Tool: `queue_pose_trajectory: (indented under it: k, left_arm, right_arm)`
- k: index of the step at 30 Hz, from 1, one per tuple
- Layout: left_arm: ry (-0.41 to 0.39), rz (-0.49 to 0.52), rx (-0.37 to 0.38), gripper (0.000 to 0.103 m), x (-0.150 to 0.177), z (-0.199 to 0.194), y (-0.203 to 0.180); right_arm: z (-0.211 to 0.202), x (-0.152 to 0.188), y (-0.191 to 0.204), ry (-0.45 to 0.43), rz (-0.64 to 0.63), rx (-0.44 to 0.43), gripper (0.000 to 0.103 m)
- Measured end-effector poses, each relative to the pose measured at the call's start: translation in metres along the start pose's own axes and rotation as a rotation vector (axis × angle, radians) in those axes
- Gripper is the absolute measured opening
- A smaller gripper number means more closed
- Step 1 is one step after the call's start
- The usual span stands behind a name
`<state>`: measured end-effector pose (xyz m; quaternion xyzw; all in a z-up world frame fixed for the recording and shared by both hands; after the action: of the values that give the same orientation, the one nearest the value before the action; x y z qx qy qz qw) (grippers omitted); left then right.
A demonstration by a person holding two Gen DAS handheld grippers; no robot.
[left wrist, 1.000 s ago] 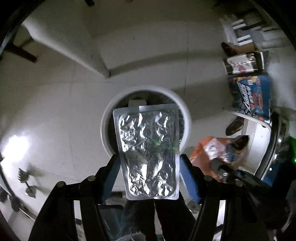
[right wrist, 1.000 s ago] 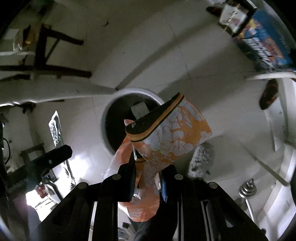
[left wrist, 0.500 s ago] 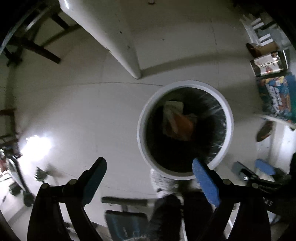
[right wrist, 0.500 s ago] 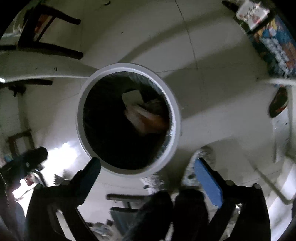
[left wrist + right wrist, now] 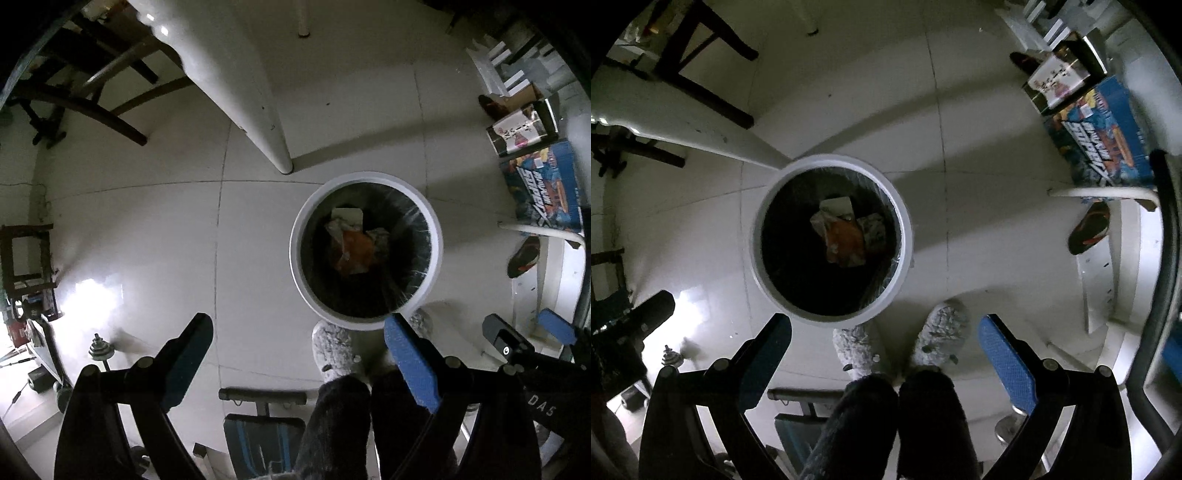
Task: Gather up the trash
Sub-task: 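Move both tools back up to the table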
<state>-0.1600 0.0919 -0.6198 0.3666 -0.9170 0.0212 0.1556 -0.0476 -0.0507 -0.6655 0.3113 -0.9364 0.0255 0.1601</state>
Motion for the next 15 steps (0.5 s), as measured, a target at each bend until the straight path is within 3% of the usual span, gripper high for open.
queue_pose_trajectory:
  k: [15]
  left_arm:
    - [-0.072, 0.019, 0.056, 0.095, 0.080, -0.150, 0.017]
  right_arm:
    - [-0.162, 0.088, 0.012, -0.038, 0.005, -0.030, 0.102]
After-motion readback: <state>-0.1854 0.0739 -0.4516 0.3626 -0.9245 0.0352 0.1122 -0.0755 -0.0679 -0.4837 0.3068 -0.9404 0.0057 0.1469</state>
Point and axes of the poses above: each gripper's, at about its wrist camera, not at the fingertips, and z roughly the way its jaws point, y to its left, x to its underside, the point moved 5 cm from there along z, roughly the way its jaws point, and after that the axes turned 14 degrees about y, right-handed, at the moved point
